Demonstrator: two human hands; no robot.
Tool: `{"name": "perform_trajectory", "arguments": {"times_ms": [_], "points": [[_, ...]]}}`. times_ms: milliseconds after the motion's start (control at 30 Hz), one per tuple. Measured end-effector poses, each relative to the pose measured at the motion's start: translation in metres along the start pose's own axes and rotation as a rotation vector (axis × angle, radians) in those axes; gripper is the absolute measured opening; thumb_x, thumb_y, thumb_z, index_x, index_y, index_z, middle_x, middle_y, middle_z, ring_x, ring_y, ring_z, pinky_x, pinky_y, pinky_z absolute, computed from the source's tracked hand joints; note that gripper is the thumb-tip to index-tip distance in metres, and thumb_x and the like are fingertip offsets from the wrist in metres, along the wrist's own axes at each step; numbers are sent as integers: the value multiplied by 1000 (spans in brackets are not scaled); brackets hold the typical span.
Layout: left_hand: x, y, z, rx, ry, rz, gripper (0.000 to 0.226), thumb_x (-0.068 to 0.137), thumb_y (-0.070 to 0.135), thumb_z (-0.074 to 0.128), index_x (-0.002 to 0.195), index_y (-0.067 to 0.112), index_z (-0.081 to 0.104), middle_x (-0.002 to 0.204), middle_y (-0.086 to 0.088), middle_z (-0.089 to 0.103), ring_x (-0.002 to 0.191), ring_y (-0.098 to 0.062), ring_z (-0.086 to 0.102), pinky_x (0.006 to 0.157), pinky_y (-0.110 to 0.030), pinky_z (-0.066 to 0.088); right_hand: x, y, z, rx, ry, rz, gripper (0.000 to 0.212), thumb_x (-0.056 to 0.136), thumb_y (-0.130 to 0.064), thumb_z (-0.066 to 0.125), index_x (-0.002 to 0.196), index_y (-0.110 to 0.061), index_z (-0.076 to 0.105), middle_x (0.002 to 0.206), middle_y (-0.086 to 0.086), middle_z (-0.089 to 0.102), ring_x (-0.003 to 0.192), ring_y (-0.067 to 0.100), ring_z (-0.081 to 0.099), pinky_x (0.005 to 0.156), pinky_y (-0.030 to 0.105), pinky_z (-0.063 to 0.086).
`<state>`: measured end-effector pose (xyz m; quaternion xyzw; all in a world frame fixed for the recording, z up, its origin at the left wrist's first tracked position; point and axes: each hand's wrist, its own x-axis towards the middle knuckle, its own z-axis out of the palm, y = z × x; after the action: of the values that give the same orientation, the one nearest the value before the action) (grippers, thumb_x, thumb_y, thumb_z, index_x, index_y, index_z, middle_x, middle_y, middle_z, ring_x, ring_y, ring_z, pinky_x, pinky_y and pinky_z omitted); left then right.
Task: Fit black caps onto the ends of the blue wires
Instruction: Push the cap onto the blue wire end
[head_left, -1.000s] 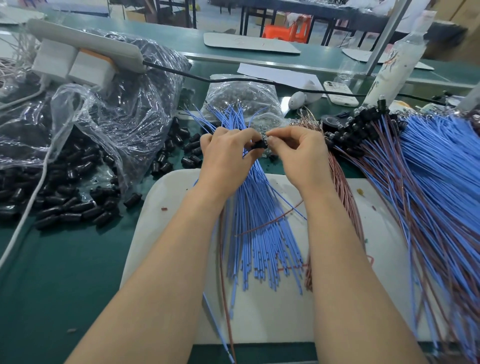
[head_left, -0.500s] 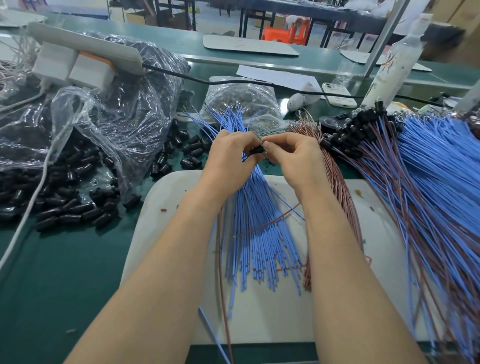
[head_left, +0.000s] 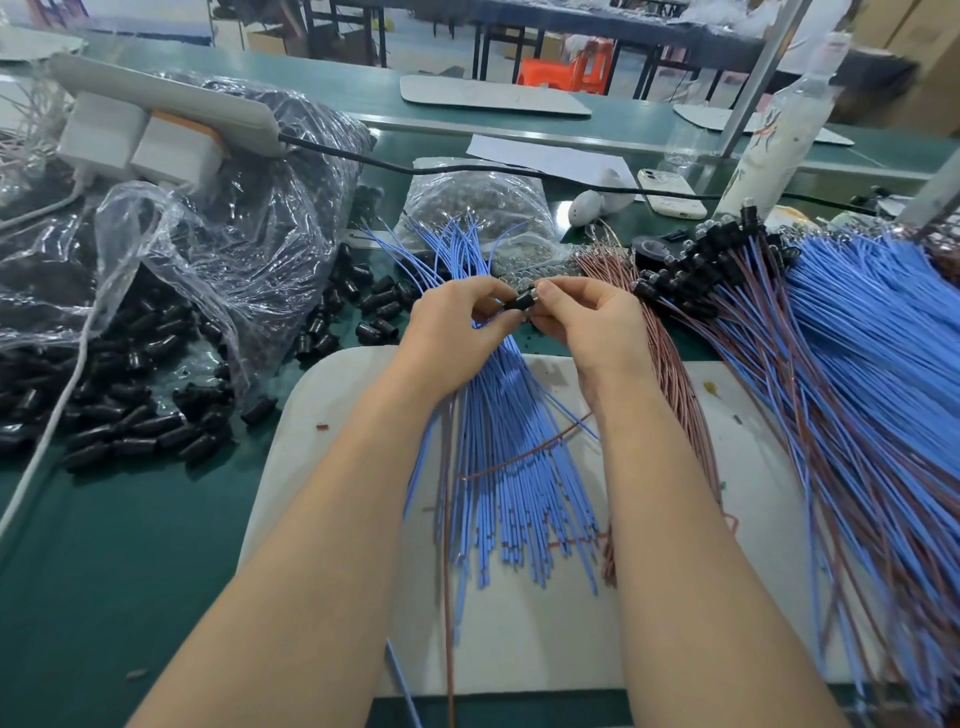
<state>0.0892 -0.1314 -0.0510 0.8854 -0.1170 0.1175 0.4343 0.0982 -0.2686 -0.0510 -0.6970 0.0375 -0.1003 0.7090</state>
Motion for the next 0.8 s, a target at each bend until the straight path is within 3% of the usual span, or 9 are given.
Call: {"name": "perform_trajectory", "arguments": {"times_ms": [67, 133, 333, 467, 600, 800], "points": [[0, 0, 0, -10, 3, 21, 16, 89, 20, 64, 104, 14, 69, 89, 1, 69, 84, -10, 58, 75, -6, 39, 1, 2, 0, 43, -4, 42, 14, 89, -5, 64, 78, -12, 67, 68, 1, 68, 63, 9, 66, 67, 21, 55], [0, 2, 0, -5, 27, 40, 15, 89, 16, 64, 102, 12, 69, 85, 1, 66, 80, -9, 55, 69, 0, 35, 1, 3, 2, 102, -9, 94, 15, 89, -4, 64, 76, -12, 66, 67, 1, 68, 63, 9, 66, 65, 19, 54], [-1, 5, 0, 14, 42, 55, 16, 89, 14, 63, 103, 9, 69, 88, -7, 68, 86, -18, 59, 75, -17, 39, -2, 3, 7, 267, -4, 160, 16, 89, -2, 62, 76, -9, 63, 67, 2, 67, 60, 6, 65, 60, 15, 52], [-2, 7, -3, 27, 30, 46, 16, 89, 16, 63, 103, 12, 69, 86, -1, 67, 84, -13, 58, 71, -10, 38, -2, 3, 8, 263, -16, 144, 14, 90, -3, 61, 77, -9, 63, 67, 1, 67, 62, 7, 66, 62, 15, 53], [0, 6, -11, 67, -1, -16, 14, 87, 21, 66, 100, 19, 69, 85, 1, 68, 86, -13, 60, 78, -22, 43, -2, 1, 14, 269, -65, 117, 12, 89, -2, 61, 81, -10, 64, 74, 4, 67, 67, 11, 66, 72, 22, 55], [4, 19, -27, 177, -47, -30, 13, 85, 25, 67, 96, 18, 67, 81, 5, 66, 85, -21, 62, 88, -40, 47, -7, -6, 17, 232, -141, 112, 10, 90, -3, 60, 83, -9, 64, 77, 6, 67, 68, 11, 65, 71, 21, 53]]}}
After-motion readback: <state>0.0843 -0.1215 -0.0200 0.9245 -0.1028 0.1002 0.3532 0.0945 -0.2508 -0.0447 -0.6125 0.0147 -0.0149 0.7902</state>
